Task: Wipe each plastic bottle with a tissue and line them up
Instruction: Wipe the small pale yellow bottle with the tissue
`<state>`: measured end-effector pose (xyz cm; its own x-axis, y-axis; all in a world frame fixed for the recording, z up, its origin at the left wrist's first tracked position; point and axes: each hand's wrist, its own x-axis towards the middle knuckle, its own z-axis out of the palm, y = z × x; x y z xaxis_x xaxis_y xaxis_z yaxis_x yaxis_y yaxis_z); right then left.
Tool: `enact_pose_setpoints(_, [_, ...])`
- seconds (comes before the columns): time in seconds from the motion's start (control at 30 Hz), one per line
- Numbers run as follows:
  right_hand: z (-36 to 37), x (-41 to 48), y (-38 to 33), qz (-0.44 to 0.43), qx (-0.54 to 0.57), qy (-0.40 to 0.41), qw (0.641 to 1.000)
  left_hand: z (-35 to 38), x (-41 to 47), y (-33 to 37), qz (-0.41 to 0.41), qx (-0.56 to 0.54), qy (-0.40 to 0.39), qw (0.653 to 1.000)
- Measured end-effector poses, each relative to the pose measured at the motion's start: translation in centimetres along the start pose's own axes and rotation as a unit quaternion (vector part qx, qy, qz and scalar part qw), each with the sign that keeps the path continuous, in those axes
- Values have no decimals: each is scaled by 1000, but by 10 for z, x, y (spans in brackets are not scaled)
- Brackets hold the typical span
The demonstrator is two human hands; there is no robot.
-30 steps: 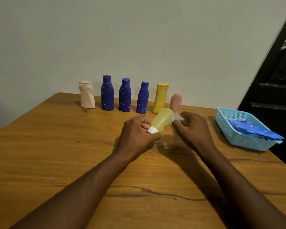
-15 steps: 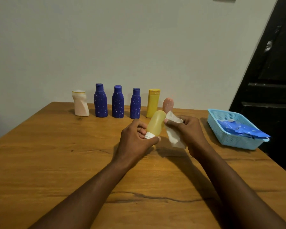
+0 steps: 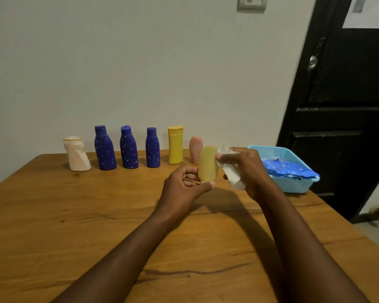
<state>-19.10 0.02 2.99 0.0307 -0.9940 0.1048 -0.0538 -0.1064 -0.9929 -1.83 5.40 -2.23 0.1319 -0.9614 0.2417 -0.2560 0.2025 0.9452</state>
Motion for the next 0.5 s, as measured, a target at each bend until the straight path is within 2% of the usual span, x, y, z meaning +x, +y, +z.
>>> enact_pose_setpoints(0.23, [-34, 5, 7, 8, 11, 54, 998, 44, 22, -6, 6, 81, -17, 997])
enact_pose_setpoints(0.5, [-32, 7, 13, 12, 25, 33, 999, 53, 27, -15, 6, 144, -3, 990])
